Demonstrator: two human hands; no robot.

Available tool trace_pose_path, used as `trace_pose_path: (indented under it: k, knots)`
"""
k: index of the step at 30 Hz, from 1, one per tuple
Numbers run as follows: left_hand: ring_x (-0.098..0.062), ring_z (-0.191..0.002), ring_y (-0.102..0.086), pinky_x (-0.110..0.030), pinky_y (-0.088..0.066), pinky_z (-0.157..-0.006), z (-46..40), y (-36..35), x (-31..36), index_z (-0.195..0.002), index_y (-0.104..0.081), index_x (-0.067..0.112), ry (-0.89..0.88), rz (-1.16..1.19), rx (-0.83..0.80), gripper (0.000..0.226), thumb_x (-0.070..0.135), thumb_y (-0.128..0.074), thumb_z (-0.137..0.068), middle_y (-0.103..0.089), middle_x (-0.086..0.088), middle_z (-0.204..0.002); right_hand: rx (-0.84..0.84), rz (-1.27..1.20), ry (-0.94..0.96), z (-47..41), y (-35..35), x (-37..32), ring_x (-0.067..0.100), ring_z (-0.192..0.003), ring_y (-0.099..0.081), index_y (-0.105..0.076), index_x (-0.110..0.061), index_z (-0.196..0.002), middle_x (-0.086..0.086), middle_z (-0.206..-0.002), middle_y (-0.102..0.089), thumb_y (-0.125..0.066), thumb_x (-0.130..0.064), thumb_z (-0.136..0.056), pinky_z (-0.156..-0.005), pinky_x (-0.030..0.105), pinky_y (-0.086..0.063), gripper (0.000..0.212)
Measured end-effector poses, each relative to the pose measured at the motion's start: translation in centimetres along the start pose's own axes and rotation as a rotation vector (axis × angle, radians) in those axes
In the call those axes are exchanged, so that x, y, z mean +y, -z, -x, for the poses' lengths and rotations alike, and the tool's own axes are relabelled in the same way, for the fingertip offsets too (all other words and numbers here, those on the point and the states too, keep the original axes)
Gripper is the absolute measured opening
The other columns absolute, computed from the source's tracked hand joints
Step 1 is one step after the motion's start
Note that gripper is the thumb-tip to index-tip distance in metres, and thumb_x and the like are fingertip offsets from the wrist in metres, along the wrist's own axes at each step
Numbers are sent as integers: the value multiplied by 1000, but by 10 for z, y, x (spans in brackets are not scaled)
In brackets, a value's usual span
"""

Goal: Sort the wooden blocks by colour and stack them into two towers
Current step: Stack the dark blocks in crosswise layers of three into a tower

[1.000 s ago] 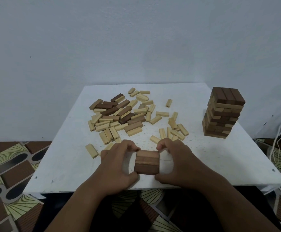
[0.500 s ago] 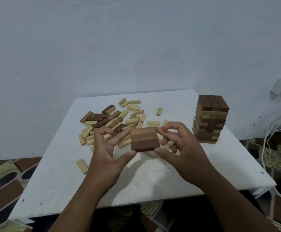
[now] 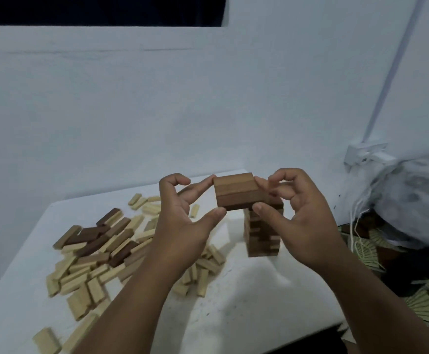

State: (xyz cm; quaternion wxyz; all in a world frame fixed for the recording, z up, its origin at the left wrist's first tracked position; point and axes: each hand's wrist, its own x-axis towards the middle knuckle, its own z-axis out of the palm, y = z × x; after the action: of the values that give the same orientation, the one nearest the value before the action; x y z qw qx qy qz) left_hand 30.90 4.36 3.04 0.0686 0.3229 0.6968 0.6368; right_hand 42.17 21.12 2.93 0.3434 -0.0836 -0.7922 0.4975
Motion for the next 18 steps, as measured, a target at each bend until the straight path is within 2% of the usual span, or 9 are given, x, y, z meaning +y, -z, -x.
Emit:
trace_pose_path:
  k: [2,5,8,11,14,16,18]
  knots:
    - [2,-124,-49,-45,-35,-111,-11,-14,2,-111,-28,34,1,-19,-11,52,13,-70,-89,-62,32,-122,33,37,1,-8,12,9,3,-109,-63,-50,-28,-107,-21,-109,-71,-76,-12,-84,-81,8,-45,38]
    - [7,-121,-49,-39,-33,-109,-24,-31,1,-112,-28,34,7,-46,-30,52,15,-71,-88,-62,35,-120,69,100,0,-16,24,22,8,-109,-60,-49,-30,-108,-22,-109,-71,-77,-17,-83,-88,17,-43,40]
    - [3,-121,-50,-38,-35,-108,-36,-43,-2,-112,-28,35,21,-85,-39,52,17,-71,-88,-62,35,-120,75,120,-20,-22,32,33,9,-108,-59,-49,-30,-109,-23,-109,-71,-78,-19,-83,-93,28,-43,41]
    - [-4,-117,-53,-39,-38,-105,-43,-51,-7,-111,-28,35,41,-108,-40,52,17,-72,-88,-62,34,-120,72,121,-53,-27,35,43,8,-107,-59,-48,-32,-109,-25,-109,-71,-78,-19,-83,-94,29,-42,42]
    - [-21,-110,-57,-48,-40,-104,-46,-54,-12,-111,-29,35,75,-108,-45,52,16,-71,-88,-63,34,-121,67,110,-82,-29,35,51,8,-107,-58,-48,-32,-111,-25,-109,-70,-77,-18,-83,-95,29,-41,43]
    - [-16,-109,-57,-49,-40,-106,-46,-56,-15,-111,-29,35,86,-104,-51,52,15,-71,-88,-62,34,-120,64,115,-94,-29,34,55,6,-106,-57,-47,-32,-112,-25,-109,-70,-77,-19,-83,-94,28,-40,43]
    - [-9,-113,-56,-44,-40,-105,-47,-58,-18,-112,-29,35,86,-101,-56,52,16,-71,-88,-62,34,-121,67,123,-100,-29,34,58,5,-105,-57,-47,-32,-113,-26,-109,-70,-77,-19,-83,-91,24,-40,44]
